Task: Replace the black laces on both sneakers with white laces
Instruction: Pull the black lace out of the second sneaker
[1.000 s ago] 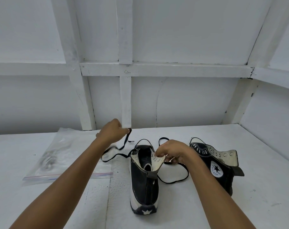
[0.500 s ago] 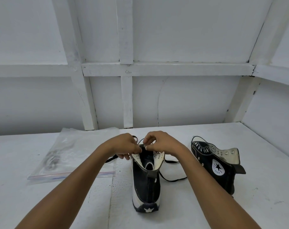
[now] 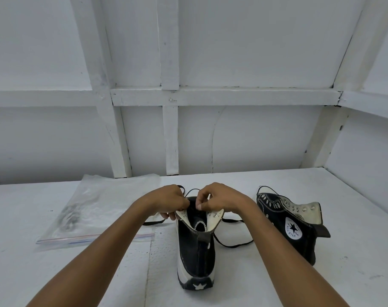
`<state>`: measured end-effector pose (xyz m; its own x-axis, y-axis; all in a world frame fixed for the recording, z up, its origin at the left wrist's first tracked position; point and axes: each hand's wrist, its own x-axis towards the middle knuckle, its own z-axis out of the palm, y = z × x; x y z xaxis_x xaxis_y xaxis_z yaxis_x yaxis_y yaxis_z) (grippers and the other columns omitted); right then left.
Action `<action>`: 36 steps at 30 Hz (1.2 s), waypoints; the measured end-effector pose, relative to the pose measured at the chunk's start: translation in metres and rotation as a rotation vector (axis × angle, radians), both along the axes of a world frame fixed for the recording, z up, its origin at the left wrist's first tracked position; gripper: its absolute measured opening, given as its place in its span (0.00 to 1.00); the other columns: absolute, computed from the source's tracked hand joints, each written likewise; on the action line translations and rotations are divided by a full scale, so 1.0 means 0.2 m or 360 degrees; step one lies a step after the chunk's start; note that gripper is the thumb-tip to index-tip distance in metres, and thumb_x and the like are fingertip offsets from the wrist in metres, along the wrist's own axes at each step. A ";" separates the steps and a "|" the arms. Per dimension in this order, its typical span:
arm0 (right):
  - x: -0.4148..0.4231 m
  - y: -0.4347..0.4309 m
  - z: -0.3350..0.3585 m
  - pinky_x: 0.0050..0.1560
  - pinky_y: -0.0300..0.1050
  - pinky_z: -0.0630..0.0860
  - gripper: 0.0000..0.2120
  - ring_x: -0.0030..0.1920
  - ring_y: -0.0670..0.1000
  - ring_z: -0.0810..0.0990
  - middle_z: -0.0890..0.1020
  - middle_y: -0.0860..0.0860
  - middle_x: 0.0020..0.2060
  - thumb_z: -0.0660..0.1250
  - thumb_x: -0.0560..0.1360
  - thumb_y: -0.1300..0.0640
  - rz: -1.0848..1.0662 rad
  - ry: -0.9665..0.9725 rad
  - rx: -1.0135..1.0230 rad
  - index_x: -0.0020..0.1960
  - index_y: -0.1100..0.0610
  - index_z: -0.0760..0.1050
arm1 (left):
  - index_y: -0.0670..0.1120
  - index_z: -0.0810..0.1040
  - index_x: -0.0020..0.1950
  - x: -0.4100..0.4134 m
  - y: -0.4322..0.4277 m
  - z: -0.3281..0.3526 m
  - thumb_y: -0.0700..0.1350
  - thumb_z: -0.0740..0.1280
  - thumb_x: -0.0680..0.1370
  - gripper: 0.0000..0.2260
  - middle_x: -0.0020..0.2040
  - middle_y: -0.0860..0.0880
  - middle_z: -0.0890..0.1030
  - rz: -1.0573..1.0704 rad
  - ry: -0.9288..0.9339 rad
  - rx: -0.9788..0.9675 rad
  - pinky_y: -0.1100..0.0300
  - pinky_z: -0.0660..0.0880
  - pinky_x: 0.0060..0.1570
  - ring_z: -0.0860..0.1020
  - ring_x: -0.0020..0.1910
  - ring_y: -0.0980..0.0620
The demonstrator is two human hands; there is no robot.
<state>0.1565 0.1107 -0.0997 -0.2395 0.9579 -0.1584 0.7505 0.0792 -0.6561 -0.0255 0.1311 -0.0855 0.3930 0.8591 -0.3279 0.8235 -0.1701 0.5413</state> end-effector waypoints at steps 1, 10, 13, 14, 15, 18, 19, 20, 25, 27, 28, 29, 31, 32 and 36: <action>0.01 0.00 0.00 0.39 0.41 0.72 0.07 0.34 0.43 0.74 0.81 0.43 0.38 0.70 0.72 0.57 -0.0017 0.0011 0.0012 0.38 0.47 0.80 | 0.44 0.74 0.35 0.00 0.00 0.00 0.42 0.62 0.77 0.11 0.30 0.50 0.75 -0.0001 -0.0001 0.0001 0.62 0.76 0.33 0.76 0.30 0.54; -0.04 0.04 0.02 0.43 0.39 0.73 0.08 0.46 0.46 0.78 0.84 0.45 0.46 0.74 0.71 0.50 0.0094 -0.0298 0.0006 0.50 0.47 0.85 | 0.40 0.80 0.45 -0.01 0.06 -0.01 0.40 0.63 0.78 0.07 0.36 0.47 0.79 -0.0052 -0.0047 -0.0132 0.61 0.78 0.34 0.78 0.29 0.55; -0.07 0.06 0.03 0.44 0.40 0.74 0.09 0.45 0.46 0.78 0.84 0.46 0.46 0.74 0.71 0.50 0.0149 -0.0396 -0.0062 0.51 0.46 0.85 | 0.41 0.80 0.44 -0.02 0.06 -0.01 0.39 0.62 0.78 0.08 0.36 0.47 0.80 -0.0077 -0.0056 -0.0176 0.63 0.77 0.32 0.78 0.28 0.57; -0.07 0.06 0.04 0.44 0.41 0.74 0.10 0.46 0.47 0.78 0.84 0.47 0.47 0.74 0.71 0.49 0.0148 -0.0403 -0.0083 0.51 0.47 0.85 | 0.41 0.80 0.44 -0.02 0.06 -0.01 0.39 0.62 0.78 0.08 0.36 0.47 0.80 -0.0082 -0.0061 -0.0181 0.63 0.76 0.31 0.78 0.28 0.57; -0.08 0.06 0.04 0.43 0.40 0.73 0.11 0.46 0.47 0.78 0.84 0.48 0.48 0.75 0.71 0.49 0.0140 -0.0401 -0.0098 0.52 0.49 0.85 | 0.41 0.80 0.44 -0.03 0.06 -0.01 0.39 0.62 0.78 0.08 0.36 0.47 0.80 -0.0077 -0.0072 -0.0184 0.63 0.76 0.31 0.78 0.28 0.57; -0.12 0.06 0.05 0.37 0.37 0.71 0.12 0.44 0.47 0.76 0.85 0.50 0.49 0.74 0.71 0.49 0.0075 -0.0383 -0.0056 0.53 0.52 0.85 | 0.41 0.80 0.44 -0.04 0.07 -0.02 0.39 0.62 0.78 0.08 0.37 0.47 0.82 -0.0056 -0.0123 -0.0215 0.63 0.76 0.32 0.79 0.29 0.56; -0.12 0.06 0.04 0.36 0.36 0.69 0.12 0.44 0.46 0.76 0.85 0.50 0.49 0.74 0.72 0.49 0.0061 -0.0376 -0.0027 0.53 0.52 0.85 | 0.42 0.80 0.43 -0.04 0.07 -0.03 0.39 0.62 0.78 0.08 0.37 0.47 0.82 -0.0054 -0.0135 -0.0227 0.63 0.76 0.32 0.79 0.30 0.56; -0.13 0.06 0.04 0.35 0.35 0.68 0.11 0.44 0.46 0.76 0.85 0.49 0.50 0.74 0.72 0.50 0.0049 -0.0361 -0.0004 0.52 0.52 0.85 | 0.42 0.80 0.42 -0.05 0.07 -0.03 0.39 0.62 0.78 0.08 0.37 0.47 0.83 -0.0052 -0.0148 -0.0239 0.63 0.76 0.32 0.79 0.31 0.55; -0.12 0.05 0.01 0.39 0.38 0.72 0.04 0.41 0.46 0.77 0.85 0.50 0.44 0.72 0.71 0.57 -0.0053 -0.0149 0.0002 0.45 0.54 0.85 | 0.42 0.80 0.42 -0.06 0.07 -0.04 0.39 0.63 0.78 0.07 0.36 0.47 0.82 -0.0031 -0.0209 -0.0255 0.63 0.77 0.32 0.79 0.30 0.55; -0.10 0.04 0.01 0.36 0.38 0.71 0.03 0.37 0.46 0.75 0.83 0.48 0.38 0.71 0.71 0.59 -0.0101 0.0051 -0.0013 0.40 0.54 0.83 | 0.41 0.80 0.43 -0.06 0.08 -0.04 0.39 0.63 0.77 0.07 0.36 0.47 0.82 -0.0031 -0.0209 -0.0250 0.63 0.76 0.31 0.80 0.30 0.55; -0.09 0.03 0.01 0.35 0.38 0.69 0.04 0.36 0.46 0.74 0.81 0.48 0.36 0.70 0.71 0.59 -0.0139 0.0206 -0.0010 0.38 0.55 0.82 | 0.41 0.80 0.44 -0.06 0.08 -0.04 0.39 0.63 0.77 0.07 0.36 0.47 0.82 -0.0033 -0.0209 -0.0248 0.63 0.76 0.31 0.80 0.30 0.55; -0.08 0.03 0.02 0.36 0.38 0.69 0.05 0.37 0.46 0.74 0.81 0.48 0.36 0.69 0.71 0.59 -0.0190 0.0366 0.0001 0.37 0.56 0.80 | 0.41 0.80 0.44 -0.06 0.07 -0.04 0.39 0.63 0.77 0.07 0.36 0.47 0.82 -0.0033 -0.0209 -0.0245 0.63 0.76 0.31 0.80 0.30 0.55; -0.06 0.03 0.03 0.42 0.39 0.72 0.07 0.43 0.46 0.78 0.84 0.51 0.42 0.65 0.72 0.59 -0.0285 0.0688 0.0034 0.37 0.59 0.79 | 0.40 0.80 0.44 -0.06 0.07 -0.04 0.39 0.63 0.77 0.07 0.35 0.47 0.82 -0.0030 -0.0219 -0.0248 0.63 0.77 0.32 0.80 0.30 0.55; -0.05 0.03 0.04 0.46 0.41 0.74 0.09 0.47 0.48 0.80 0.86 0.53 0.46 0.62 0.74 0.61 -0.0313 0.0897 0.0038 0.37 0.59 0.77 | 0.41 0.80 0.44 -0.06 0.06 -0.04 0.39 0.63 0.77 0.07 0.35 0.47 0.82 -0.0030 -0.0232 -0.0254 0.63 0.77 0.32 0.79 0.31 0.54; -0.05 0.03 0.08 0.52 0.51 0.76 0.11 0.33 0.57 0.79 0.79 0.57 0.28 0.53 0.75 0.66 -0.0456 0.1693 -0.0136 0.36 0.60 0.67 | 0.42 0.80 0.40 -0.07 0.05 -0.04 0.39 0.63 0.78 0.09 0.33 0.48 0.81 -0.0014 -0.0273 -0.0250 0.62 0.77 0.32 0.79 0.30 0.55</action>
<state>0.1473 0.1171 -0.0835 -0.0635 0.9954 -0.0714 -0.2170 -0.0837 -0.9726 -0.0394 0.1409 -0.0937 0.4616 0.7991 -0.3852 0.7159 -0.0792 0.6937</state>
